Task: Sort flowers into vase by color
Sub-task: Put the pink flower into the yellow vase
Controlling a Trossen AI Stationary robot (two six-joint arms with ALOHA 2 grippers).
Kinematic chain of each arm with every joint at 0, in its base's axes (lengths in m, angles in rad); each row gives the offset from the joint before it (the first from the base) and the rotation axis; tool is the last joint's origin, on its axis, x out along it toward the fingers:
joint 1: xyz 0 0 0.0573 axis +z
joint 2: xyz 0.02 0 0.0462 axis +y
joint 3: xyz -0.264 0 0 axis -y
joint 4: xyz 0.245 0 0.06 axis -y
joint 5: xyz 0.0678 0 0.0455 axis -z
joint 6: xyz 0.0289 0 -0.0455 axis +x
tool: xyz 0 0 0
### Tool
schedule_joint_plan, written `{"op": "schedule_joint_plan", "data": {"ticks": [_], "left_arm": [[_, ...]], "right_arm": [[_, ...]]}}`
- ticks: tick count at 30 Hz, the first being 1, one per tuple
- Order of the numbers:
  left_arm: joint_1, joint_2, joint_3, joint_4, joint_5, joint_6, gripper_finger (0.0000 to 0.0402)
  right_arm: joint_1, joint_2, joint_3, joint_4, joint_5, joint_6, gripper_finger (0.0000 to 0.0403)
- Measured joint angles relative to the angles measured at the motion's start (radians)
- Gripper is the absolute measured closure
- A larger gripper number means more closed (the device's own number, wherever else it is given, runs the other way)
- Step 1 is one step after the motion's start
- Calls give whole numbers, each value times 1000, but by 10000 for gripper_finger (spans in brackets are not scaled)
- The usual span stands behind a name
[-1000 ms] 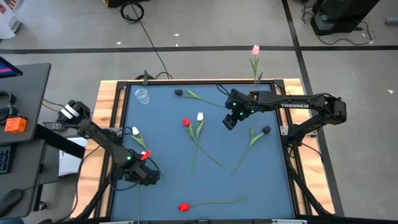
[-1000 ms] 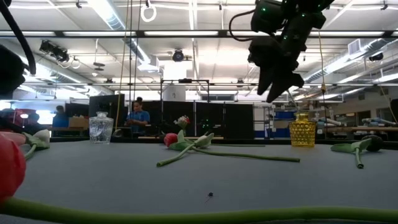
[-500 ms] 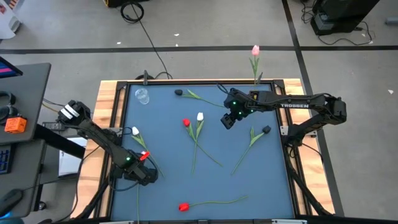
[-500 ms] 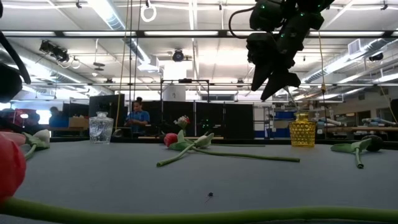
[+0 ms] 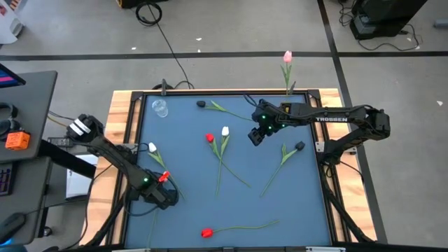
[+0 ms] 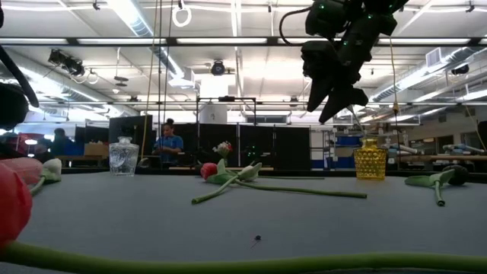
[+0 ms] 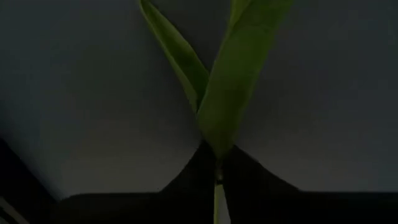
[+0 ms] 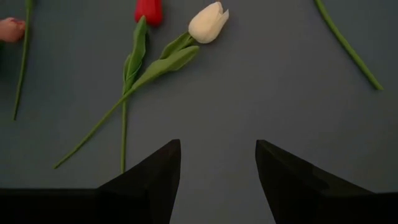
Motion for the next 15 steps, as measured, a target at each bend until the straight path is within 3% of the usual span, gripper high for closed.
{"op": "schedule_joint_plan", "data": {"ticks": [4,7,15], "left_arm": [[0,-43,5,11,-39,2,390],[0,-93,25,16,-124,33,387],[1,-253,69,19,-527,202,386]], "right_arm": [[14,0,0,47,-9,-2,198],[32,0,0,117,-58,-3,207],[153,2,0,378,-22,107,215]]}}
